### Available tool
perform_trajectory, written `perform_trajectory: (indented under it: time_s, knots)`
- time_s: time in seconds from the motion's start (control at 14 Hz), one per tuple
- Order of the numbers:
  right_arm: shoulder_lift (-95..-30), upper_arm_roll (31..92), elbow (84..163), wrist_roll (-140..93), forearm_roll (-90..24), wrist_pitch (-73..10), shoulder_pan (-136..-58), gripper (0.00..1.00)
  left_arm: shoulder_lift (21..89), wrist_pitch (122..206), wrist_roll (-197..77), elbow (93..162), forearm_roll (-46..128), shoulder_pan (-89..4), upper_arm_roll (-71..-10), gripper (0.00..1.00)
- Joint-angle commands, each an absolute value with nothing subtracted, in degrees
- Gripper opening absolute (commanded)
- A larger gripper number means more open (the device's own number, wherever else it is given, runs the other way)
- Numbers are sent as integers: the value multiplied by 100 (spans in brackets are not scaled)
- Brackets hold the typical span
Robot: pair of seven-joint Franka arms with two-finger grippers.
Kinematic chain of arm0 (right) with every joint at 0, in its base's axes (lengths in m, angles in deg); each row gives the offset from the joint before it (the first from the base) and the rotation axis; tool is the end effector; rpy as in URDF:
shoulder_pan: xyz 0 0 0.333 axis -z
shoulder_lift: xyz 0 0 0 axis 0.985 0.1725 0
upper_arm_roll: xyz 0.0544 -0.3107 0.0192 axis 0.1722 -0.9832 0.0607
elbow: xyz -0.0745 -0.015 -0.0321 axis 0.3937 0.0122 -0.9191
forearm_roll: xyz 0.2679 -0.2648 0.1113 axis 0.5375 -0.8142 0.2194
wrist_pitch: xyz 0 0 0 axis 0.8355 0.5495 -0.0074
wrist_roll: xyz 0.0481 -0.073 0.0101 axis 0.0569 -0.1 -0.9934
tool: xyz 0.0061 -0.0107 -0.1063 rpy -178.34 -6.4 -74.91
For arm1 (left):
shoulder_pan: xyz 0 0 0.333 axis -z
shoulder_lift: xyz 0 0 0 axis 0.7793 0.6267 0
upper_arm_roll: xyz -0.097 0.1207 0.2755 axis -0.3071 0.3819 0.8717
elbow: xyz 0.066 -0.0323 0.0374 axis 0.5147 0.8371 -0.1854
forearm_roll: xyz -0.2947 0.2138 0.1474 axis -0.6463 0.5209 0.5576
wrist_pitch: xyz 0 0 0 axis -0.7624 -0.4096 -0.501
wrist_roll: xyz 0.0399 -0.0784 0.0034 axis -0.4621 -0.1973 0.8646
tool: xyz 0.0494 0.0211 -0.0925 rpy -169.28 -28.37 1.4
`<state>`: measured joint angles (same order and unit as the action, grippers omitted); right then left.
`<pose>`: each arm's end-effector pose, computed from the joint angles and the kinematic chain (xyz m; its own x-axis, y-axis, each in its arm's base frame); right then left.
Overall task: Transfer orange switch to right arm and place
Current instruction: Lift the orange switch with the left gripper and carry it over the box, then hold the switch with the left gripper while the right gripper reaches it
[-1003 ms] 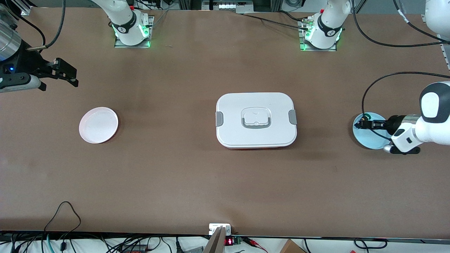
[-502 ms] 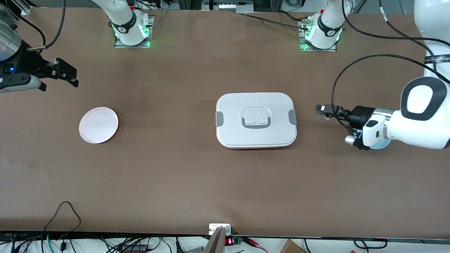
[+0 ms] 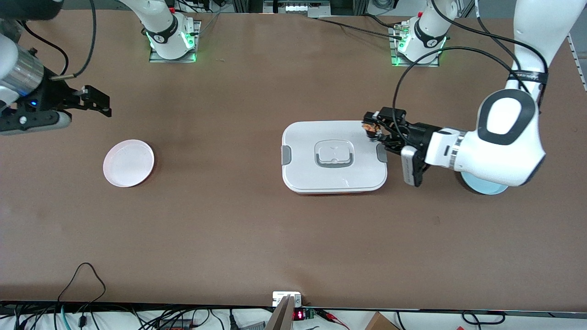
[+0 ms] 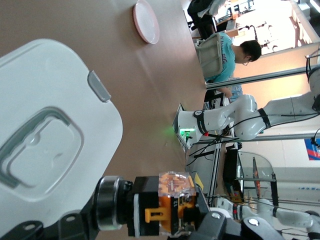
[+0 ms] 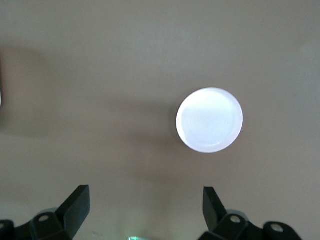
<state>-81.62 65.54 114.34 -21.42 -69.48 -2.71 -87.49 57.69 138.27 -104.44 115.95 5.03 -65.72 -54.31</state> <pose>0.5681 0.0603 0.5768 0.9785 0.1585 -0.1320 0.1581 -0.9873 -0.0138 0.6137 -0.2112 0.4278 0.7757 -0.5951 0.2102 -0.4333 -0.2601 0.8629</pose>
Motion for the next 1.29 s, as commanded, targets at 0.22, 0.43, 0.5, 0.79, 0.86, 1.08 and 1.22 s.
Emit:
perform_trajectory:
  time_s: [0.22, 0.43, 0.5, 0.79, 0.86, 1.08, 1.22]
  knots:
    - [-8037, 6687, 11402, -2266, -5991, 155, -8771, 100, 5756, 15563, -12777, 12108, 310, -6675, -6379, 5]
    - [-7686, 6687, 11437, -2223, -4349, 174, -8719, 100, 5738, 16481, -14185, 12663, -715, -6684, -6617, 3]
    - [-7537, 6679, 11446, -2196, -3812, 148, -8701, 100, 5738, 16569, -14397, 12664, -875, -6684, -6626, 2]
    - [-6799, 6679, 11673, -2196, -1616, -605, -8762, 100, 5747, 17227, -14672, 12672, -1281, -6623, -6968, 0]
    - [-6650, 6696, 11762, -2205, -1009, -921, -8858, 100, 5782, 17342, -14680, 12672, -1273, -6483, -6995, 0]
    - [-6298, 6705, 11894, -2266, 705, -2011, -9499, 100, 5791, 17458, -14680, 12672, -1281, -6376, -6996, 0]
    - [-6130, 6705, 11903, -2537, 1761, -2496, -9886, 100, 5791, 17458, -14672, 12672, -1299, -6376, -6996, 0]
